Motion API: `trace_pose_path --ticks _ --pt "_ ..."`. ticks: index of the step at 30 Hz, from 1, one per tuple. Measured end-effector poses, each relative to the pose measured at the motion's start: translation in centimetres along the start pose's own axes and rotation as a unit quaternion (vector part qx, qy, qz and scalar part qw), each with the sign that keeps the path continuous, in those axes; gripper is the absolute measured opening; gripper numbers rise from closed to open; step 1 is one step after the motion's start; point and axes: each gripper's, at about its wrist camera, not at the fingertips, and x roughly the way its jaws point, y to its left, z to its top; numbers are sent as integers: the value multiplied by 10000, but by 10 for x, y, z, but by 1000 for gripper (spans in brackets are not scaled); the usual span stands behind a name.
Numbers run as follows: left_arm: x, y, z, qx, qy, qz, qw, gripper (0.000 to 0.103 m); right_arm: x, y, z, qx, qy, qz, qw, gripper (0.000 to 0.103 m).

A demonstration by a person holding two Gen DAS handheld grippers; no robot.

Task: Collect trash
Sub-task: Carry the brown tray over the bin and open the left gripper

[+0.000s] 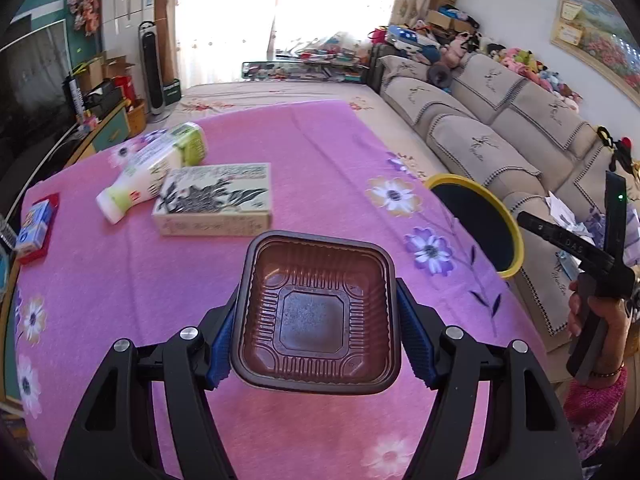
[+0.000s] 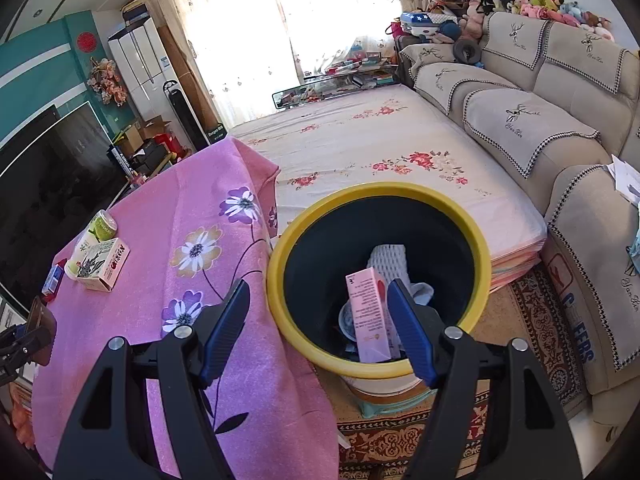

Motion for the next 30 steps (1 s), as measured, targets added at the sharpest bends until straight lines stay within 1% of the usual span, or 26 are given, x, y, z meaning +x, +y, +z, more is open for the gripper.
trace_pose_path --ticks 4,7,11,13,17,22,26,27,28,30 --pt "13 -55 23 431 -43 -332 9985 69 -14 -20 4 49 -180 -236 9995 67" --pt "29 -99 37 772 -3 -576 9954 69 -25 -39 7 130 -312 -418 9986 68" --pt "55 -151 54 1086 118 -859 9903 69 -36 -68 8 297 -434 -585 9969 68" --pt "71 -173 62 1192 194 -958 9880 69 -38 -82 7 399 -447 -624 9963 68" --pt "105 -211 76 1334 344 -1038 9850 69 -42 -110 3 593 -449 -808 9940 69" --pt "147 -241 82 1360 589 -1096 9829 69 -47 -137 -3 823 -462 -944 9911 69" --pt "174 -255 84 1403 707 -994 9826 70 -48 -148 -6 900 -463 -990 9899 69" --pt "181 -257 84 1384 751 -983 9826 74 -49 -150 -6 909 -459 -993 9898 69" --pt "186 -257 85 1347 779 -974 9830 82 -48 -151 -7 908 -443 -1000 9899 69" --pt "192 -254 85 1245 773 -912 9850 89 -45 -151 -8 892 -397 -1000 9902 69"
